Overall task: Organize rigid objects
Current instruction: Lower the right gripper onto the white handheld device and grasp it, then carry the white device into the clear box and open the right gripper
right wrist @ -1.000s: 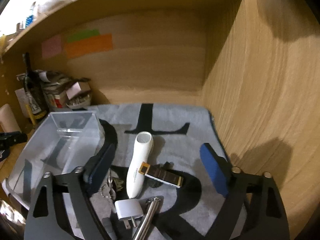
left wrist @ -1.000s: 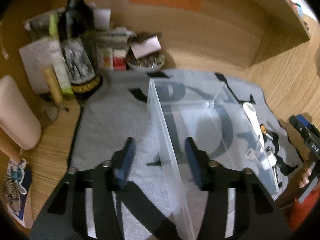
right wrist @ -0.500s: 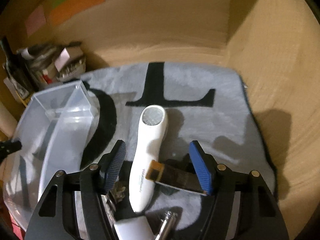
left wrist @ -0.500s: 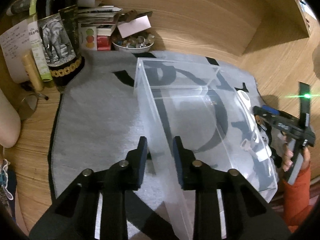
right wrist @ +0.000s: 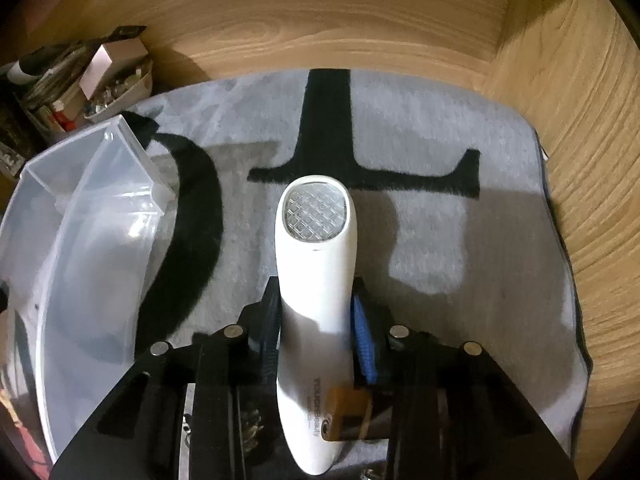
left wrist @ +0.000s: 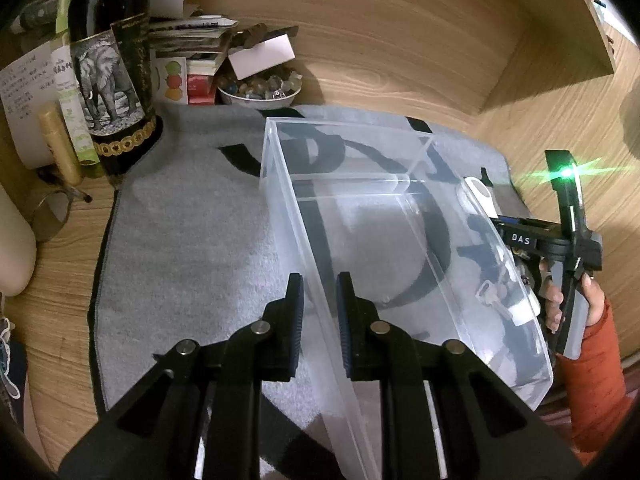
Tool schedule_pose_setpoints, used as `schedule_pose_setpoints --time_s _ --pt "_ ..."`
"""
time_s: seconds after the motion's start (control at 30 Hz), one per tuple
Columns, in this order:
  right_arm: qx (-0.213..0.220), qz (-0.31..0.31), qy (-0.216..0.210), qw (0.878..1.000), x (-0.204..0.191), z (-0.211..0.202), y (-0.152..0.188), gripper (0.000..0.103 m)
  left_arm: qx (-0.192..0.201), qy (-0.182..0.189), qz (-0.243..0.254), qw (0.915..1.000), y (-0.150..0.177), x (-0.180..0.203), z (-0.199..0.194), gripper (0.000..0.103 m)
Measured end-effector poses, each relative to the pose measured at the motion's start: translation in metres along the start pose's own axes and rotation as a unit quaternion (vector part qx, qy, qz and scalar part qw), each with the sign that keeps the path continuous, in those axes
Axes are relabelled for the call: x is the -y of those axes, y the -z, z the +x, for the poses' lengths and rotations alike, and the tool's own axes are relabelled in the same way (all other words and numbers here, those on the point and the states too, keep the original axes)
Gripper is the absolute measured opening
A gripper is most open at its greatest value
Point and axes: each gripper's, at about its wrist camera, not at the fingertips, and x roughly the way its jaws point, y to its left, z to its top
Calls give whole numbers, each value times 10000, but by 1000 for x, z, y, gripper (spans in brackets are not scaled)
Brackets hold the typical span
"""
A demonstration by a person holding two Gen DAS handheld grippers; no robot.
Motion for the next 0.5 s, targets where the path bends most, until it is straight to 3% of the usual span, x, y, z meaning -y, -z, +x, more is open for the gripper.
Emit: schedule_pose_setpoints --time_s 0.23,0.5 --pt "466 1 -40 9989 -2 -28 1 30 -11 -96 -38 9999 -1 1 0 16" --pt "1251 -145 -16 9920 -15 -89 -4 30 33 -237 18 9997 -1 3 1 15"
